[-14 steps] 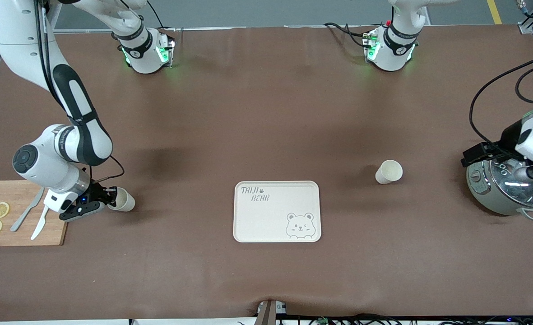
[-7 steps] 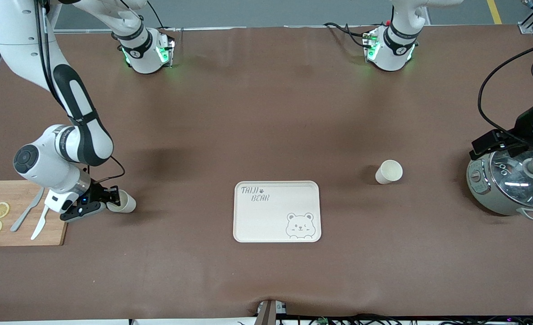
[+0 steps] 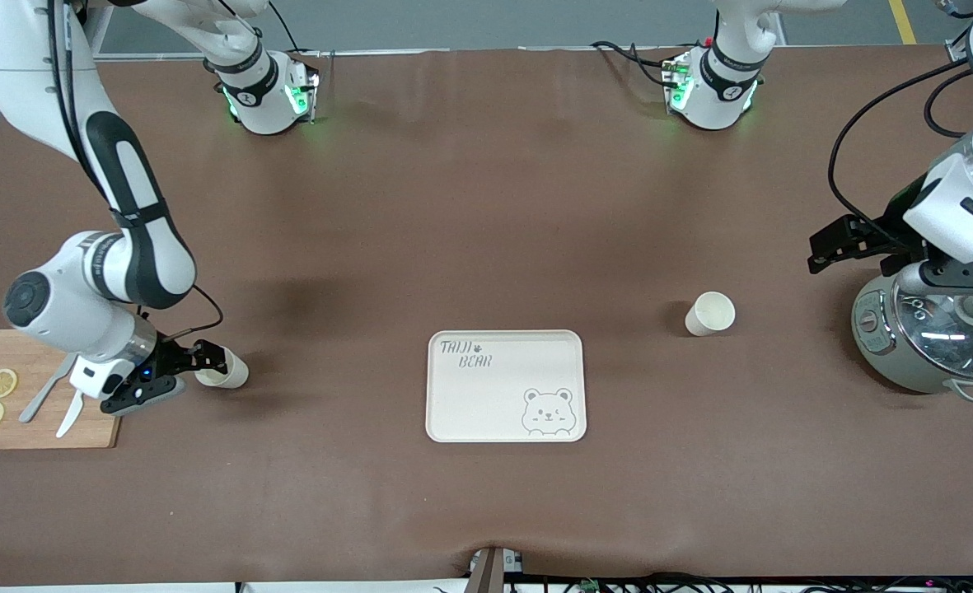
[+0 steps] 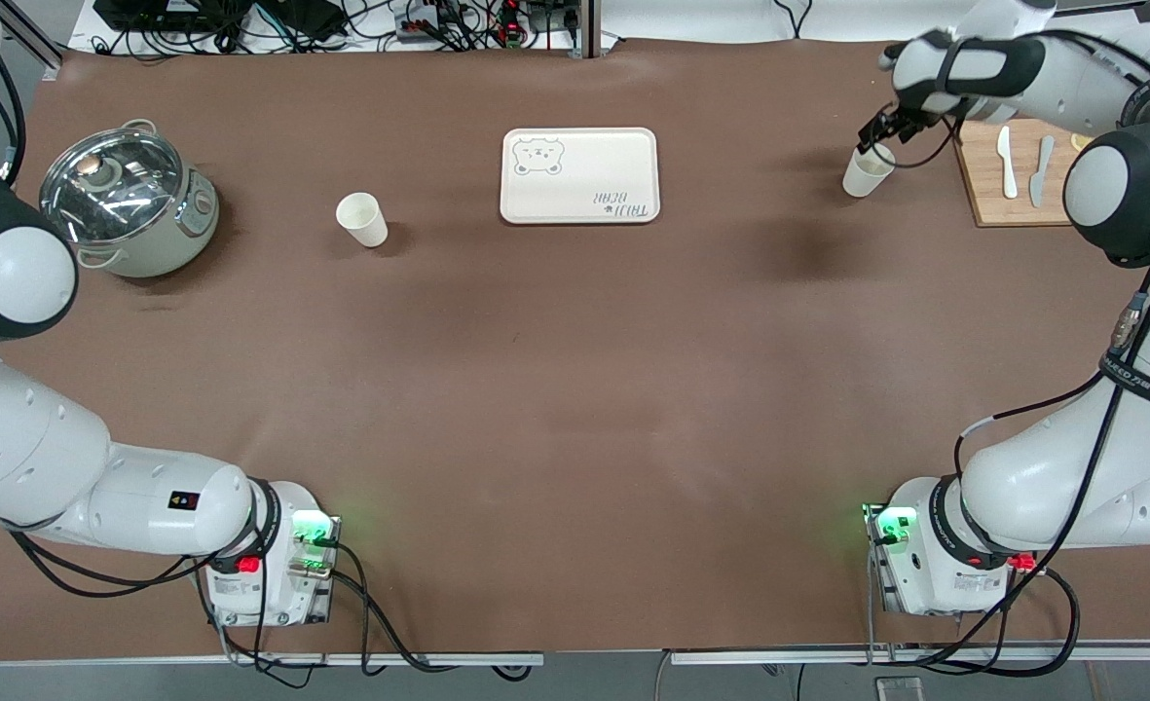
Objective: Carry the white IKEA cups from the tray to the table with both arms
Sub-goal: 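Open the right gripper and release the cup beside the cutting board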
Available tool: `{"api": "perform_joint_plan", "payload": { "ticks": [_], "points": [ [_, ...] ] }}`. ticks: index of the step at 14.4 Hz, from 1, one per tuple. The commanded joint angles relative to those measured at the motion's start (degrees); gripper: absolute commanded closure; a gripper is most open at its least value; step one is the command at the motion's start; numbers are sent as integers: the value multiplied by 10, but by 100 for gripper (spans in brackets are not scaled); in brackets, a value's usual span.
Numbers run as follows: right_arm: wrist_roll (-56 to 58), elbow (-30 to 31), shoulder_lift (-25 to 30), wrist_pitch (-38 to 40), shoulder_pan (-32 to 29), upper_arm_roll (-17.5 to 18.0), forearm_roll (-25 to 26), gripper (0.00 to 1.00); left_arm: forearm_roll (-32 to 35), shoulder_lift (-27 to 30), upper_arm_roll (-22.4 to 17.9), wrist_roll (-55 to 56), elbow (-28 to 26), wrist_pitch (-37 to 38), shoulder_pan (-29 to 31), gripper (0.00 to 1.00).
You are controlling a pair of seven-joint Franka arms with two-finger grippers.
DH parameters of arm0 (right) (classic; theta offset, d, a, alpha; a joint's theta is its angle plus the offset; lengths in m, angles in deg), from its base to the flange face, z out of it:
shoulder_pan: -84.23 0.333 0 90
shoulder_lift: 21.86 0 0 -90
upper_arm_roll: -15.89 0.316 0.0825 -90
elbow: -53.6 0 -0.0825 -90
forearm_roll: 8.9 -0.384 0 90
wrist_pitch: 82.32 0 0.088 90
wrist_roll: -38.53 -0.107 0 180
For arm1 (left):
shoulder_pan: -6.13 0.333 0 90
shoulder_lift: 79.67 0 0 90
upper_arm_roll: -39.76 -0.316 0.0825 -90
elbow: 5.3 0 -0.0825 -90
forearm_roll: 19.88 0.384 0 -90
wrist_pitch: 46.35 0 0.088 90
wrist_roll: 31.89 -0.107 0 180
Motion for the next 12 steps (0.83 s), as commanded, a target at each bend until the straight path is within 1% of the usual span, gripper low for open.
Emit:
{"api": "perform_joint_plan", "payload": {
  "ticks": [1, 3, 4, 6, 7, 8, 11, 12],
  "points": [
    [-53, -78, 10, 110, 14, -2, 15, 0, 18, 17, 4, -40, 8, 26, 2, 0],
    [-107, -161, 12, 208, 14, 0, 68, 0, 19, 22, 3, -68, 8, 39, 5, 0],
    [-121, -199, 12, 262, 13, 0, 76, 0, 24, 24, 3, -74, 8, 47, 5, 0],
    [-125, -261, 16, 354, 10, -4, 77, 0, 58, 25, 8, -103, 8, 70, 1, 0],
    [-125, -278, 26, 390, 8, -7, 77, 0, 77, 24, 20, -108, 6, 76, 2, 0],
    [-130, -281, 47, 412, 9, -15, 78, 0, 89, 25, 31, -109, 5, 77, 3, 0],
    [-172, -281, 112, 471, 9, -21, 81, 0, 90, 24, 33, -111, 5, 77, 4, 0],
    [-184, -281, 128, 492, 11, -22, 92, 0, 88, 24, 33, -110, 5, 78, 4, 0]
  ]
}}
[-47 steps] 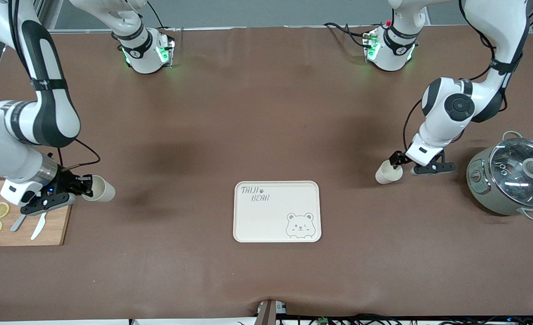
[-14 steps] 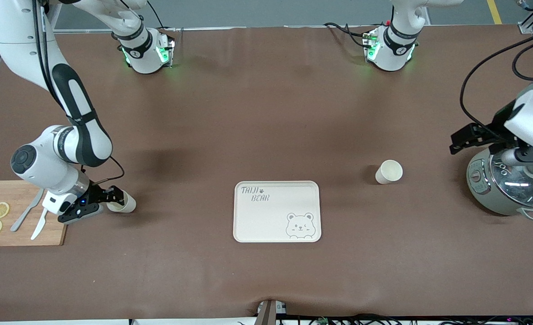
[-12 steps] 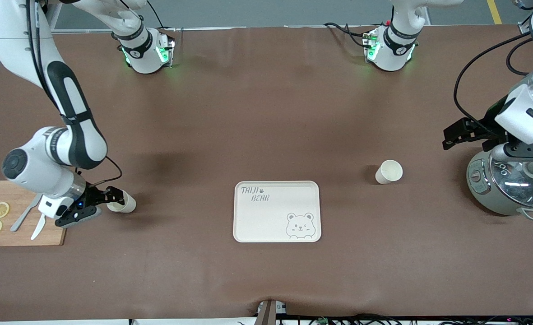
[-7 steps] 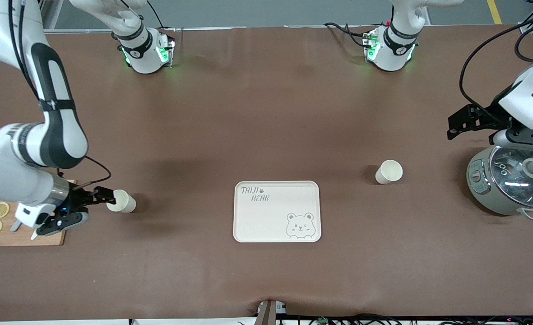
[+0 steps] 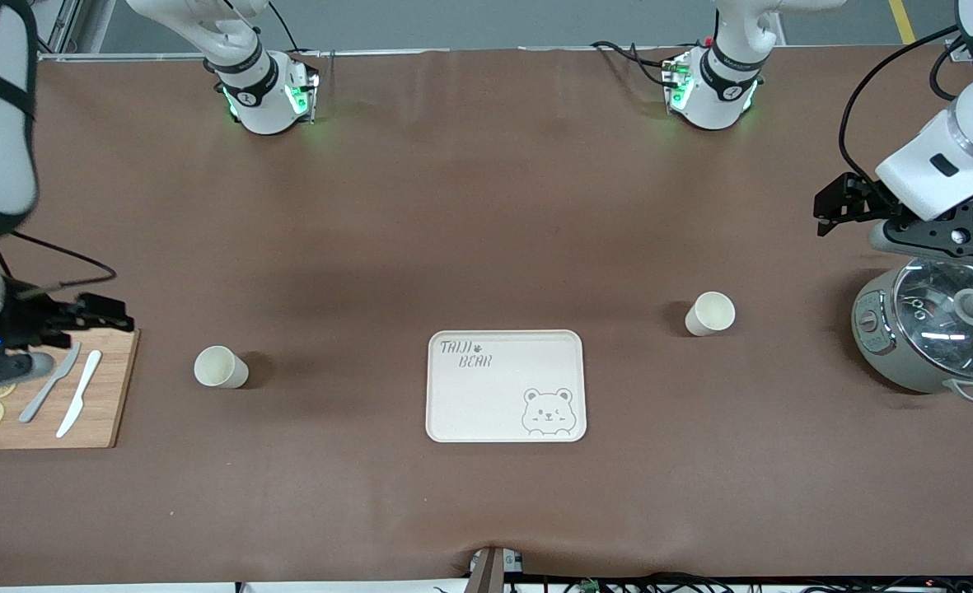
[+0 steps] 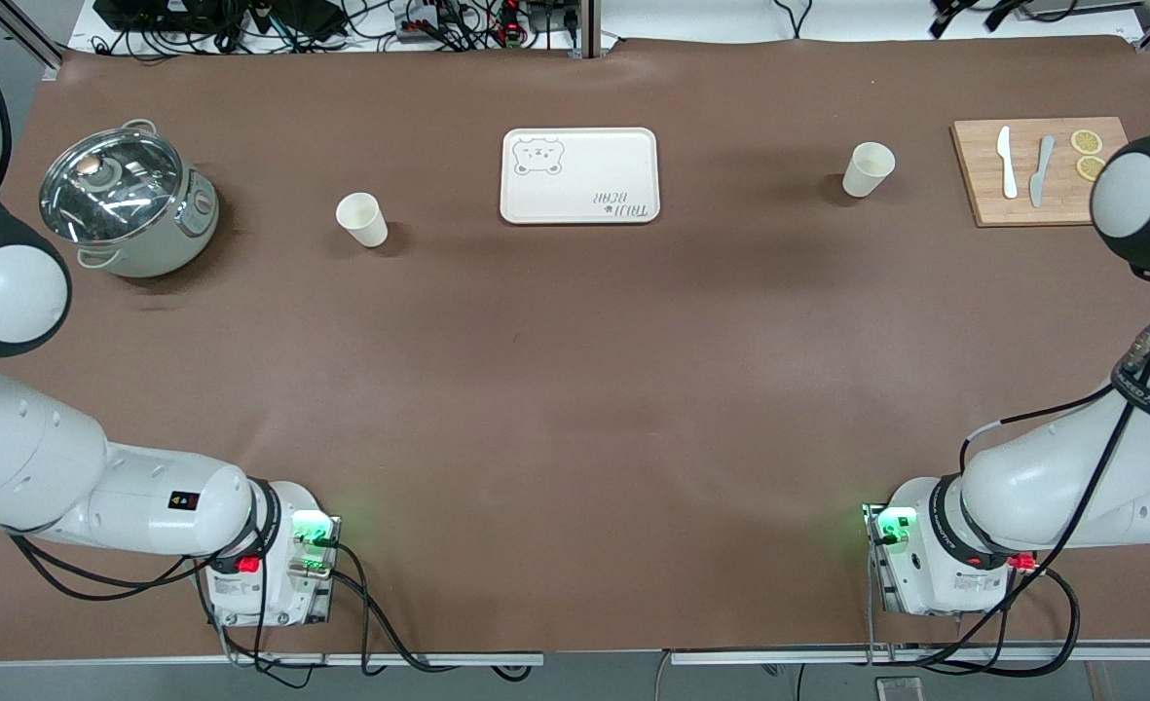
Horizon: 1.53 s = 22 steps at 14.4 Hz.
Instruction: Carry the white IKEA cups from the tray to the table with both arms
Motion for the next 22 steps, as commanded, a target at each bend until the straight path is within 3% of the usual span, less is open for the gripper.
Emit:
{"api": "perform_joint_plan", "payload": {
  "ticks": [1, 6, 15, 22],
  "points": [
    [-44, 9, 60, 43, 2, 4, 26, 0, 6, 3, 4, -8, 0, 9, 3, 0],
    [-59, 13, 107, 72, 2, 5, 45, 0, -59, -6, -1, 1, 2, 5, 8, 0],
    [-119, 51, 111, 10, 13, 7, 68, 0, -57, -15, -15, 5, 3, -11, 11, 0],
    [-110, 52, 116, 22, 31, 7, 84, 0, -53, -14, -30, 6, 3, -25, 11, 0]
  ]
}}
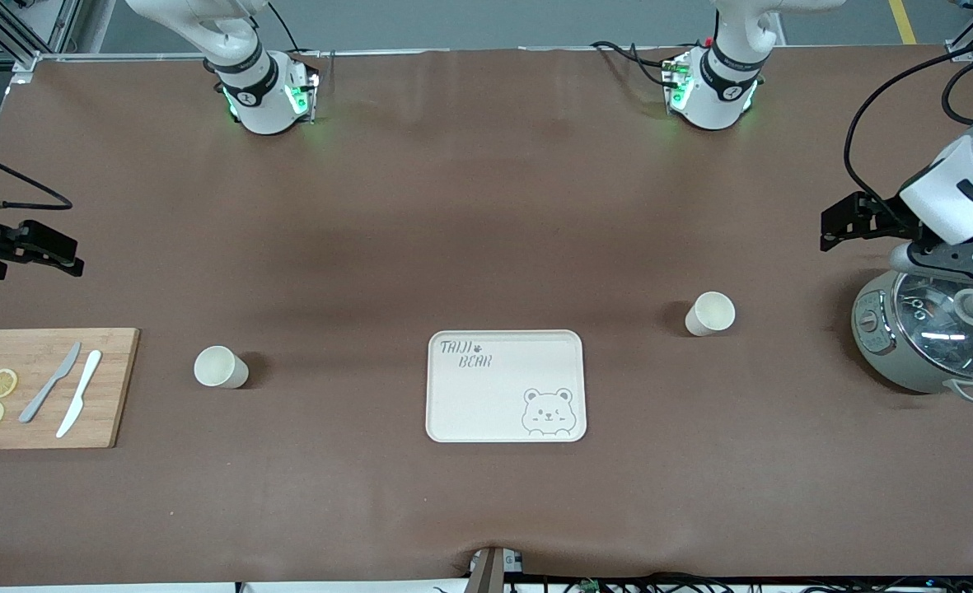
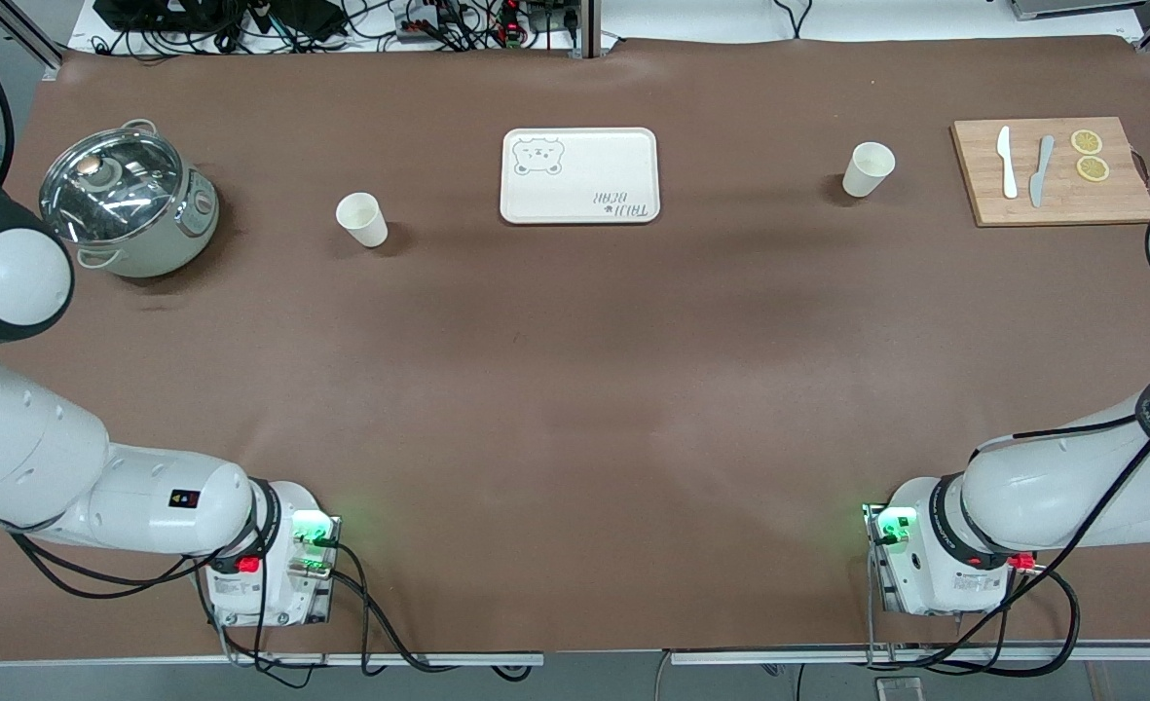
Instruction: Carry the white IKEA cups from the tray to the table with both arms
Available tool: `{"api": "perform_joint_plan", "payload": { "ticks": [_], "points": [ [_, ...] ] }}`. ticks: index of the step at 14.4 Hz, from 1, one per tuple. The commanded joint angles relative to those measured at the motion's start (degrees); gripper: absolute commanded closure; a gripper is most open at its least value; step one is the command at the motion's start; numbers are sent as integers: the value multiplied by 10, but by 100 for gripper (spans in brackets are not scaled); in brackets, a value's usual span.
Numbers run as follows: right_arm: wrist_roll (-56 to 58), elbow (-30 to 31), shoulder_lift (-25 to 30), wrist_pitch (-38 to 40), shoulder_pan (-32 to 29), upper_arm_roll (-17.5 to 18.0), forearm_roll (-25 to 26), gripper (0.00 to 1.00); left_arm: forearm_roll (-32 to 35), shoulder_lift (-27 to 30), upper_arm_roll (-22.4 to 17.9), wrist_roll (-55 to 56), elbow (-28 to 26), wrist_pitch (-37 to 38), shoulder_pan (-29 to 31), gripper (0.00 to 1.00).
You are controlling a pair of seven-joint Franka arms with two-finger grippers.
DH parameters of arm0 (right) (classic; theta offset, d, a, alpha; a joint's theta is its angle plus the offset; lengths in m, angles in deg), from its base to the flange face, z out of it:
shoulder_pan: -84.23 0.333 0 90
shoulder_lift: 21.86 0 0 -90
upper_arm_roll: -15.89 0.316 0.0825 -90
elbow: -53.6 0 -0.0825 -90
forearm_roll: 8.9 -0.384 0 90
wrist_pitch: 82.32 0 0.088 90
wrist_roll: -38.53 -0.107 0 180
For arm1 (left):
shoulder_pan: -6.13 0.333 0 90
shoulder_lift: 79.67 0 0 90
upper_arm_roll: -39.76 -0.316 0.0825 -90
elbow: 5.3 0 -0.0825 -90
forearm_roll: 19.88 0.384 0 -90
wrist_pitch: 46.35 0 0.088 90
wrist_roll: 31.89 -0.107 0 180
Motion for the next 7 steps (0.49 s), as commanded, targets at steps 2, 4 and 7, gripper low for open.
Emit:
{"api": "perform_joint_plan", "payload": {
  "ticks": [2, 4, 7],
  "points": [
    [11, 12, 15, 3, 8, 1, 19, 0, 0, 2, -4, 3, 4, -7, -2, 0],
    [7, 11, 14, 4, 5, 1, 17, 0, -1, 3, -4, 3, 4, -7, -2, 0],
    [-1, 11, 11, 4, 3, -1, 17, 0, -3, 4, -4, 6, 4, -6, -2, 0]
  ]
}}
